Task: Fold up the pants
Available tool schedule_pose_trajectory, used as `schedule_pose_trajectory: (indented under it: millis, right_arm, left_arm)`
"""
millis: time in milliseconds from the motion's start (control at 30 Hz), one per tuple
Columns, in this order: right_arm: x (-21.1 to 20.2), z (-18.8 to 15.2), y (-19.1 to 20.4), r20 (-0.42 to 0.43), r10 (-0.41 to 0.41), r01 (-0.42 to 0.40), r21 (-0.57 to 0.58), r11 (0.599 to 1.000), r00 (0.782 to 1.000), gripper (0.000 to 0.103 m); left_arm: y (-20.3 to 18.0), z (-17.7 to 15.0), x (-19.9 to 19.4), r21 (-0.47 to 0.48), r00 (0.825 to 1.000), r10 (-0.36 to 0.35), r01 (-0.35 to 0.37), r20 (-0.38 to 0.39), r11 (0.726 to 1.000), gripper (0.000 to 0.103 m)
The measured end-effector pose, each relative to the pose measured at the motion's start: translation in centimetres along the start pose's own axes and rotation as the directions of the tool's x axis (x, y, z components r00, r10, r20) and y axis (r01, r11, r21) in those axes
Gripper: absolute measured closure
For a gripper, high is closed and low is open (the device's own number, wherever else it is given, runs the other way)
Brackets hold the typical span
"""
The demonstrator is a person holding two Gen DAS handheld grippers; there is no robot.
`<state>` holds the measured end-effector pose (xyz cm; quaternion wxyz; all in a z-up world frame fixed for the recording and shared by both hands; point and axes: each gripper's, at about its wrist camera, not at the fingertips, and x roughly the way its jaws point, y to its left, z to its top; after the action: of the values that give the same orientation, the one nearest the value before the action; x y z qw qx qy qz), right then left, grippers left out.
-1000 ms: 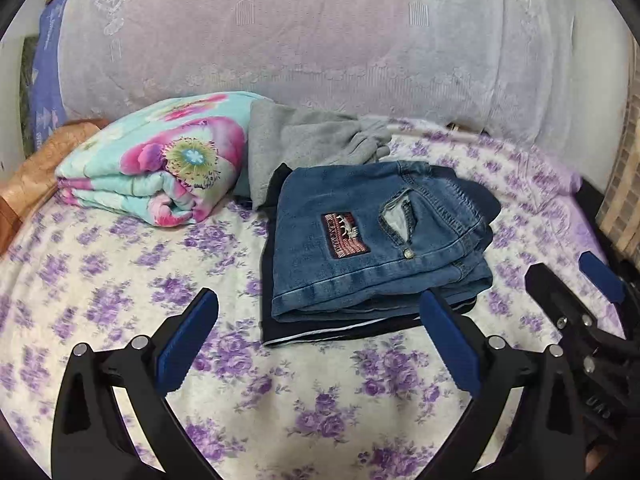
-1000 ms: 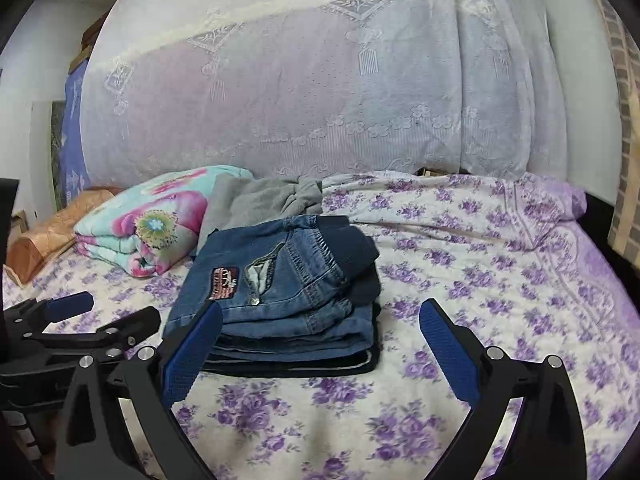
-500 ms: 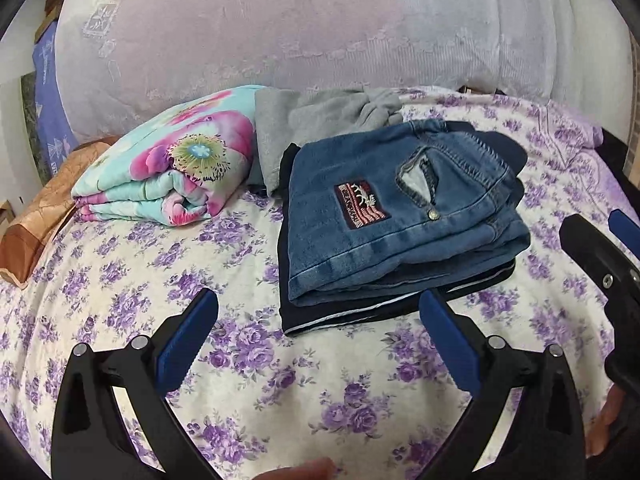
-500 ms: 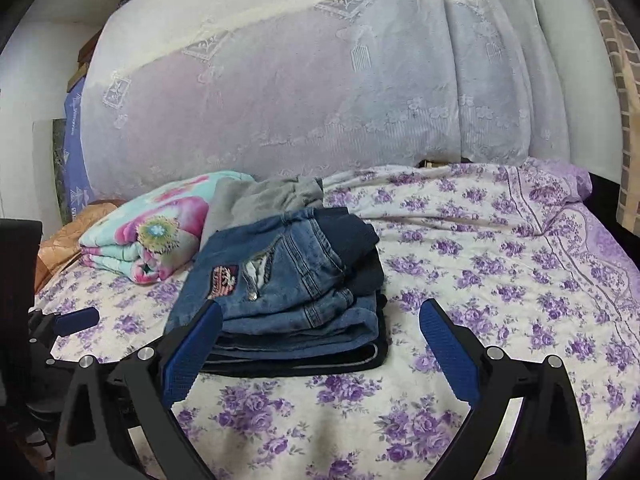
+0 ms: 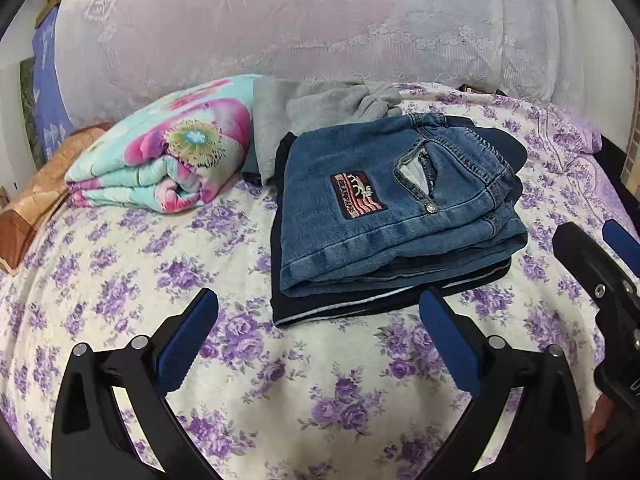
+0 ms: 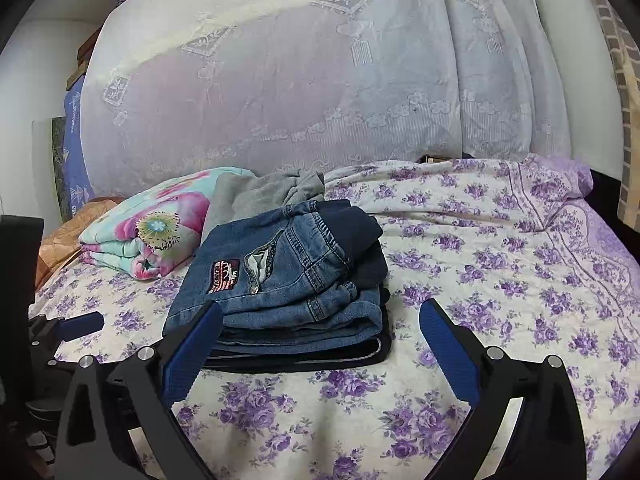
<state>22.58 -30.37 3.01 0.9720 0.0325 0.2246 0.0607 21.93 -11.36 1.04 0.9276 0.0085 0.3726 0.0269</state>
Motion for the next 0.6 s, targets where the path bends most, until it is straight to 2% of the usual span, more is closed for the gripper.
schedule_pose_trajectory:
  millis: [267, 600]
  right_arm:
    - [-0.01, 0.06, 0.06, -0.002, 0.001, -0.001, 0.003, 1.0, 1.0, 0.004]
    - [-0.13, 0.15, -0.11, -0.013, -0.003, 0.003, 0.013, 1.0, 1.0, 0.004]
  left_arm:
    - [-0.24, -0.1, -0.39, 0.008, 1.0, 0.0, 0.0, 0.019, 1.0, 0.005]
    - [-0.26, -0.08, 0.01, 0.004, 1.0, -0.007, 0.007, -0.005, 1.0, 0.005]
